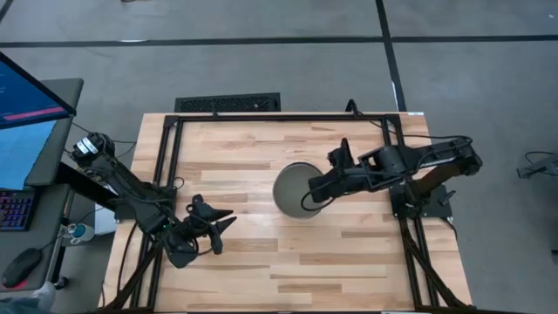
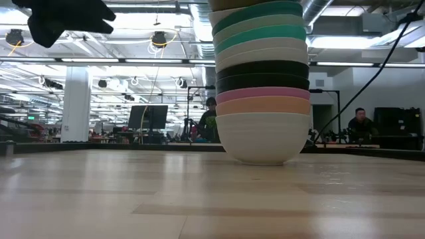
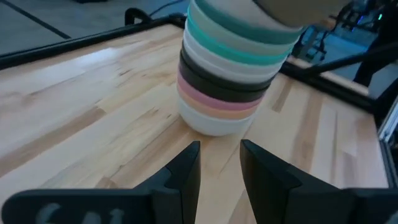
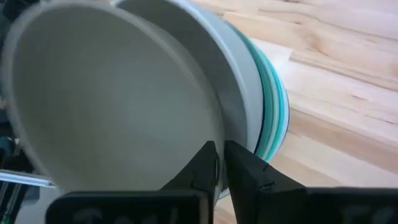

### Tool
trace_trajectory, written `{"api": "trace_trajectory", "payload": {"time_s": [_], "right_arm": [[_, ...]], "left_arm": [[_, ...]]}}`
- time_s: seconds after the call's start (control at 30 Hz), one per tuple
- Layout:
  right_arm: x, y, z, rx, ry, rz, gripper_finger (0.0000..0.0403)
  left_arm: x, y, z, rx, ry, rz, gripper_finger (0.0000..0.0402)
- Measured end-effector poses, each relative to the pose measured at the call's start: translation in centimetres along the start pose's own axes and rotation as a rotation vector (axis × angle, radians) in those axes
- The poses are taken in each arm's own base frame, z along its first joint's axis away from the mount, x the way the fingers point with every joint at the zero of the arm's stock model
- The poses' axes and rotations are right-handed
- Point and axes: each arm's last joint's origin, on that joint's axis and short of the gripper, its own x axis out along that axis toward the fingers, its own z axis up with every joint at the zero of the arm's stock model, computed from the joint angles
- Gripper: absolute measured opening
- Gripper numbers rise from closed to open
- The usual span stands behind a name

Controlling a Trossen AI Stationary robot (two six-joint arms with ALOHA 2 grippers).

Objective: Nest bowls inside each other
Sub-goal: Stack the gray bowl on the white bowl

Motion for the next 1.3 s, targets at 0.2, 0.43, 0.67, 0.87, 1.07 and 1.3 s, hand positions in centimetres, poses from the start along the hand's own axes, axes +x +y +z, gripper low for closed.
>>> {"api": "trace_trajectory", "payload": {"time_s": [0.2,0.43,0.67,0.87,1.07,1.3], "right_arm": [[-1.1,-0.2,0.1,0.009,-0.023,0.022,0.0062],[-1.1,-0.2,-0.2,-0.007,-0.025,0.019,0.0063],[-1.7,-0.6,0.1,0.0,-0.065,0.012,0.0063],[-2.0,-1.0,0.2,-0.001,-0.095,-0.004,0.0063],[-2.0,-1.0,0.2,-0.001,-0.094,-0.005,0.0063],[-2.0,-0.6,0.2,0.002,-0.085,0.036,0.0063]], "left_arm": [[0.5,-0.7,1.3,-0.037,-0.051,-0.02,0.0102],[1.1,-1.7,4.0,0.058,-0.093,-0.013,0.0103],[1.5,-2.3,5.6,0.067,-0.058,-0.061,0.0102],[1.7,-2.3,5.7,0.063,-0.03,-0.086,0.0103],[1.7,-2.2,5.7,0.07,-0.031,-0.084,0.0103],[1.8,-2.2,5.7,0.103,-0.033,-0.082,0.0103]]}}
